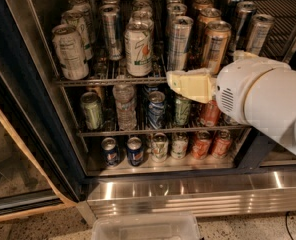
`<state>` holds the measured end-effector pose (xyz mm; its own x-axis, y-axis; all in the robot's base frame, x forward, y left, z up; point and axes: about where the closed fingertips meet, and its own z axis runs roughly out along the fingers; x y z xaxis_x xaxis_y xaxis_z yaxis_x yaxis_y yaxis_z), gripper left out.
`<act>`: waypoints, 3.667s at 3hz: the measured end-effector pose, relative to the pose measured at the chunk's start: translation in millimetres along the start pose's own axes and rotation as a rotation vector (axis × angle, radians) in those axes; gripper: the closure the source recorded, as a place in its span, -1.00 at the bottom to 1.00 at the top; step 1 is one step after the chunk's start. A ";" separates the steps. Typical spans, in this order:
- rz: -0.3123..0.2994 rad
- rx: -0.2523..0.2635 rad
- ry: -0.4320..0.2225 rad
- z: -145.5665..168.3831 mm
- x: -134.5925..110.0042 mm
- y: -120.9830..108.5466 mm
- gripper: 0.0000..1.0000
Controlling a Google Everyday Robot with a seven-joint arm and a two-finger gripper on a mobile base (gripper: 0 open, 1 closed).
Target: Pick orange can from top shelf of fridge
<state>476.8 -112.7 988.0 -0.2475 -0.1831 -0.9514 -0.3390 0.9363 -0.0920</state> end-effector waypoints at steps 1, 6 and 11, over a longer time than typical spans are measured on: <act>0.000 0.000 0.000 0.0 0.0 0.0 -0.44; 0.014 0.031 -0.025 9.1 2.6 -4.2 0.10; 0.036 0.052 -0.029 35.0 24.5 -12.3 -0.20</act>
Offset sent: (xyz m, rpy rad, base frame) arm 0.0000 0.0000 0.0000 0.0000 0.0000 0.0000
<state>506.6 -118.2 955.5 -0.2321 -0.1408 -0.9625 -0.2829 0.9565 -0.0717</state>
